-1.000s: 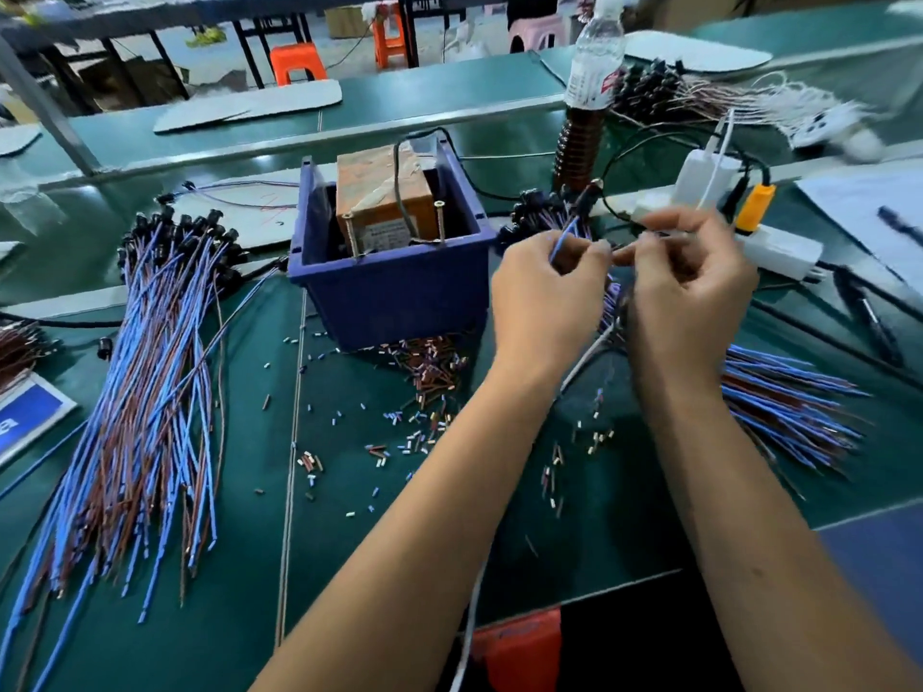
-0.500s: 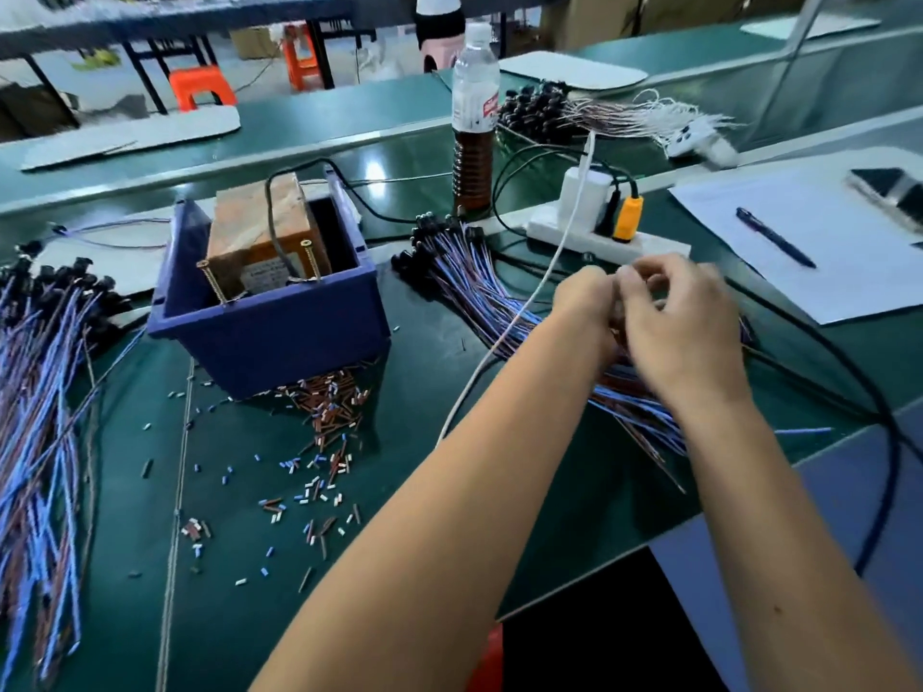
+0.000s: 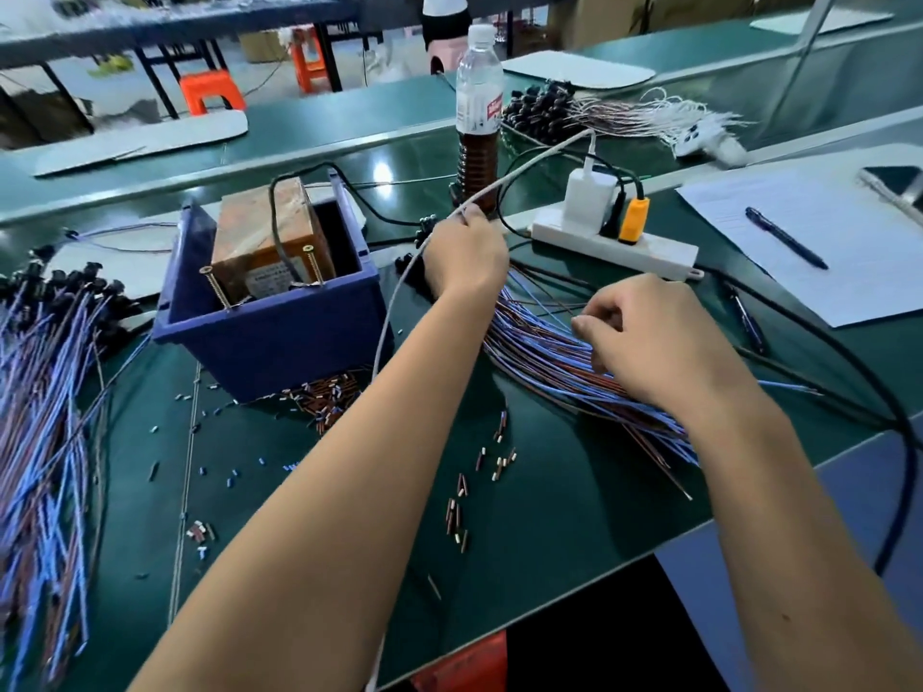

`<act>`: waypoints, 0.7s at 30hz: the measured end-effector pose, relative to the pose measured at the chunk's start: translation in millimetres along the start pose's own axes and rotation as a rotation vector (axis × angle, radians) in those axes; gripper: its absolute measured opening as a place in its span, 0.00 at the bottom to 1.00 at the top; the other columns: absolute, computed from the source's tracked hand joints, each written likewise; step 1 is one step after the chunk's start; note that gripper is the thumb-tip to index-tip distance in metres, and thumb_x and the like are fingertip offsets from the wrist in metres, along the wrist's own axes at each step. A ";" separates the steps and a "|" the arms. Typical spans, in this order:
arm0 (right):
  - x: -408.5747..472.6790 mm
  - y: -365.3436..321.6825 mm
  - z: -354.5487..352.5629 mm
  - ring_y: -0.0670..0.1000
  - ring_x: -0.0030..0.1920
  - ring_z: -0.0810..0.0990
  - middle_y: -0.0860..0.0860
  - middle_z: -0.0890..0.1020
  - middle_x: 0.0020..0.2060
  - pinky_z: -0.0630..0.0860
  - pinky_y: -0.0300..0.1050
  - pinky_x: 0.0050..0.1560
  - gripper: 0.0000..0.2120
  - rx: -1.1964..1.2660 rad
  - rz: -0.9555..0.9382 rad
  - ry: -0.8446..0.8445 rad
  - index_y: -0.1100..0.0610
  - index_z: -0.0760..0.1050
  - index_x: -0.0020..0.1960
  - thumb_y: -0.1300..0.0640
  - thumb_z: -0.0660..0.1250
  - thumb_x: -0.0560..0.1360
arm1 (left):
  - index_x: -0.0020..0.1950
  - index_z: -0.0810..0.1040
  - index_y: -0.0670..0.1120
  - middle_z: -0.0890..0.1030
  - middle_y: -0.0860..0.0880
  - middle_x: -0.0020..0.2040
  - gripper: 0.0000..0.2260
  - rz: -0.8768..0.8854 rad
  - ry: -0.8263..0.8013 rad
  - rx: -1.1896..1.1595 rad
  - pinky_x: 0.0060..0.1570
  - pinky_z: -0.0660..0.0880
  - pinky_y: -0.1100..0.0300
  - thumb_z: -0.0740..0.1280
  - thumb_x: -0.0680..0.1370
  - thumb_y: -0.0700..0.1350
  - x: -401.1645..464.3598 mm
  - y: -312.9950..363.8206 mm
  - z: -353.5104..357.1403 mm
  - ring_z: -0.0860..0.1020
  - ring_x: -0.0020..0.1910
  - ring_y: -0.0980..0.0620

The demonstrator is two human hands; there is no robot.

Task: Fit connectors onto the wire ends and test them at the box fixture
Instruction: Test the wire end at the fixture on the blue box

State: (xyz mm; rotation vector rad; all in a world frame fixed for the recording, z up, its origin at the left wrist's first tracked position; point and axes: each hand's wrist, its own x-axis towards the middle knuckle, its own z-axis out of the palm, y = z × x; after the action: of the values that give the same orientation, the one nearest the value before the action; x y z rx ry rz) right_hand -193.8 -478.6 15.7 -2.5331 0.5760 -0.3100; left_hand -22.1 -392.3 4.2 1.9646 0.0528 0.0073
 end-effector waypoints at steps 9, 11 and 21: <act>2.2 -12.0 49.1 0.60 0.52 0.81 0.54 0.83 0.46 0.79 0.51 0.53 0.07 -0.152 -0.029 0.169 0.53 0.84 0.48 0.50 0.76 0.76 | 0.48 0.73 0.44 0.76 0.46 0.44 0.13 0.127 -0.014 0.446 0.41 0.69 0.55 0.68 0.82 0.53 -2.2 -26.2 -7.5 0.76 0.43 0.43; 2.0 -9.5 53.7 0.59 0.52 0.80 0.54 0.83 0.47 0.76 0.49 0.51 0.06 -0.104 -0.022 0.210 0.53 0.84 0.49 0.52 0.77 0.75 | 0.50 0.75 0.43 0.77 0.46 0.44 0.13 0.165 -0.023 0.484 0.42 0.70 0.56 0.71 0.80 0.52 -7.3 -27.5 -8.8 0.74 0.43 0.44; -2.9 -50.9 57.0 0.55 0.36 0.81 0.49 0.84 0.34 0.79 0.51 0.41 0.08 0.231 -0.209 0.406 0.52 0.80 0.40 0.52 0.73 0.77 | 0.46 0.82 0.41 0.76 0.48 0.30 0.11 -0.055 -0.636 0.310 0.22 0.61 0.67 0.64 0.83 0.44 -45.0 -31.8 -86.9 0.68 0.21 0.54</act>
State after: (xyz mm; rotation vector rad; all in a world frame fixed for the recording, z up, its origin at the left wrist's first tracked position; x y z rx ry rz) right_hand -160.7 -412.9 -5.3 -2.3153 0.3925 -0.9266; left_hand -70.8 -301.7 9.2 2.1853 -0.3261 -0.6941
